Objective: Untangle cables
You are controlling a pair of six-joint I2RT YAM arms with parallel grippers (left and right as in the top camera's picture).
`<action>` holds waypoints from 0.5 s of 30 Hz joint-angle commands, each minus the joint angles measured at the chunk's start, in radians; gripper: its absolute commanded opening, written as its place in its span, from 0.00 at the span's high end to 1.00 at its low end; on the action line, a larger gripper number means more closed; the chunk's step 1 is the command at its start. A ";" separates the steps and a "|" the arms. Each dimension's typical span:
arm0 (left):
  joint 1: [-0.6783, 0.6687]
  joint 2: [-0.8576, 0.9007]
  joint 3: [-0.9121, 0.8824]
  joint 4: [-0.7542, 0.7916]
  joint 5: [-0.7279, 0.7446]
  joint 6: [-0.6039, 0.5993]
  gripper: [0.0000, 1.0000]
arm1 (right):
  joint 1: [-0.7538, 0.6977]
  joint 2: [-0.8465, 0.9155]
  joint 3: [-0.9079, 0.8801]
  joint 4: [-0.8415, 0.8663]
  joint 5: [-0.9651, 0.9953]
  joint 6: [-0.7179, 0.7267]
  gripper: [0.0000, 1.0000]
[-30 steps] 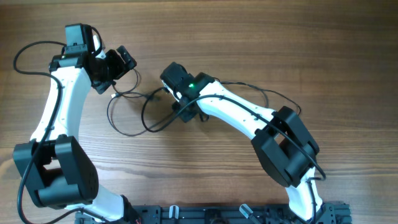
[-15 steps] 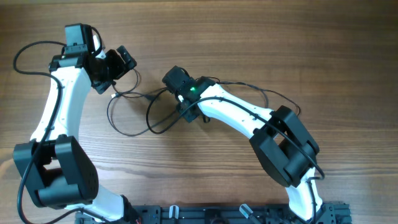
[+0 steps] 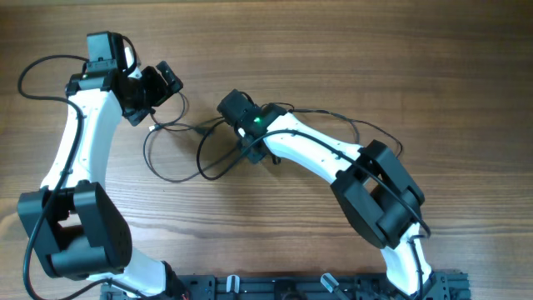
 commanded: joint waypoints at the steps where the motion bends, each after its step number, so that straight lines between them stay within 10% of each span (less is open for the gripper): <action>1: 0.003 -0.021 -0.006 0.003 0.014 0.016 0.00 | -0.003 0.029 -0.013 0.006 0.025 -0.013 0.78; 15: 0.003 -0.021 -0.006 0.003 0.014 0.016 0.00 | -0.003 0.027 -0.040 0.034 0.028 -0.013 0.96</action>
